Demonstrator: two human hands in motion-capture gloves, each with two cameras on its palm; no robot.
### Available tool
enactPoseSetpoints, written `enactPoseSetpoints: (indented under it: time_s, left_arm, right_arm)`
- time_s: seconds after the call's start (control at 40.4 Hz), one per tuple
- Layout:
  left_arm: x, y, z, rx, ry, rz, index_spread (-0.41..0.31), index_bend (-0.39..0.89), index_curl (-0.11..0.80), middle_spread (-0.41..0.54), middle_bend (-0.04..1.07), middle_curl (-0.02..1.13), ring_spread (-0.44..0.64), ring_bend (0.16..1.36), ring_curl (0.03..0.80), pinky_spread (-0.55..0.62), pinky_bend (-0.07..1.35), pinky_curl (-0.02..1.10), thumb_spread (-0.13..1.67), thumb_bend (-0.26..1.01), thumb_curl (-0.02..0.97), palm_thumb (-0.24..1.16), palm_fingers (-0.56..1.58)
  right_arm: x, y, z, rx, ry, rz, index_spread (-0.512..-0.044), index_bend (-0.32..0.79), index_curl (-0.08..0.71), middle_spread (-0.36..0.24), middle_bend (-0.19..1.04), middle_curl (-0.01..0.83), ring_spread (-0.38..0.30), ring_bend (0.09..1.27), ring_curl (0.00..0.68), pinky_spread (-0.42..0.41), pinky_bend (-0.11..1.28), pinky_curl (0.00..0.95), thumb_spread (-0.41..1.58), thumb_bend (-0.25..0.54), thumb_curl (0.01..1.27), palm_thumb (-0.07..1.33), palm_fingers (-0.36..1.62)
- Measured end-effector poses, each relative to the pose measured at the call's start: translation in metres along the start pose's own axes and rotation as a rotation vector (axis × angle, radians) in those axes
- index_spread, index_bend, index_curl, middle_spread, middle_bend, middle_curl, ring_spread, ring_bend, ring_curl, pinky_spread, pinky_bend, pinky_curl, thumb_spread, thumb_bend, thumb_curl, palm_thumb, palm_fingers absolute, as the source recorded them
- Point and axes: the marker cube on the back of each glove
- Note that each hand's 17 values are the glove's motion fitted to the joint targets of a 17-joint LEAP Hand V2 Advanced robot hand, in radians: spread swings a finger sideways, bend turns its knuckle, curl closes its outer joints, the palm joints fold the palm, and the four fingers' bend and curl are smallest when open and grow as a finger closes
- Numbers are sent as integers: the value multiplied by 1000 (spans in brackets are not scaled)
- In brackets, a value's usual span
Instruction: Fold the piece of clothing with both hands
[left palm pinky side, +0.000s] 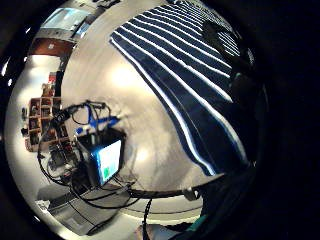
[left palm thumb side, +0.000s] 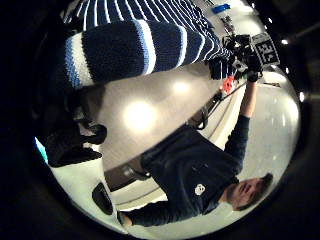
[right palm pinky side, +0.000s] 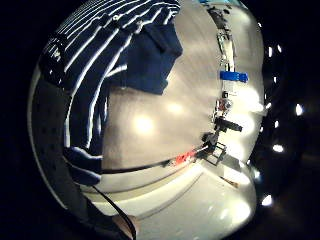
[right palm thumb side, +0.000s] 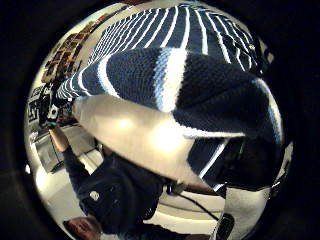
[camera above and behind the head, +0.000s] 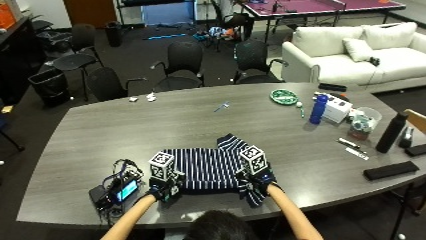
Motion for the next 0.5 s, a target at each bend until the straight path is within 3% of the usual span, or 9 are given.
enactPoseSetpoints:
  time_s: [0.149,0.223,0.322,0.421,0.446,0.495]
  left_arm:
    - [15,45,-23,-33,100,67,-217,142,398,-254,316,532,-282,465,447,-256,232,441,1239,-10,506,819,1159]
    - [13,51,-41,-35,178,80,-220,147,402,-256,345,545,-286,477,456,-257,228,443,1216,-12,520,819,1169]
    - [-2,31,-57,-72,291,56,-227,157,409,-258,358,558,-290,514,470,-266,246,451,1162,-14,549,822,1202]
    - [-21,-9,-62,-88,368,55,-230,165,420,-259,381,572,-295,534,482,-273,261,459,1068,-15,589,837,1208]
    - [-23,-17,-64,-110,382,26,-232,166,423,-259,385,575,-296,537,484,-270,264,461,1046,-10,600,848,1204]
    - [-29,-29,-62,-215,405,-112,-234,174,430,-263,393,581,-298,546,489,-269,266,464,1012,-15,615,846,1204]
  right_arm:
    - [-10,20,-17,-62,-55,-161,-262,176,358,-226,330,514,-256,580,454,-328,581,398,729,-13,584,996,1245]
    - [-5,27,-44,-130,-64,-156,-260,192,377,-228,343,523,-253,573,457,-324,566,397,653,-21,608,1001,1254]
    - [10,4,-72,-254,-93,-107,-263,204,404,-231,349,530,-258,563,462,-331,545,396,568,-31,635,993,1258]
    - [20,-34,-94,-299,-29,57,-266,184,417,-233,343,532,-258,552,461,-343,542,395,522,-33,654,981,1245]
    - [19,-39,-100,-307,-3,109,-267,181,420,-235,337,530,-260,547,460,-346,546,396,512,-34,657,979,1239]
    - [16,-56,-105,-315,38,188,-268,169,420,-232,325,525,-260,546,460,-355,536,391,513,-35,659,975,1224]
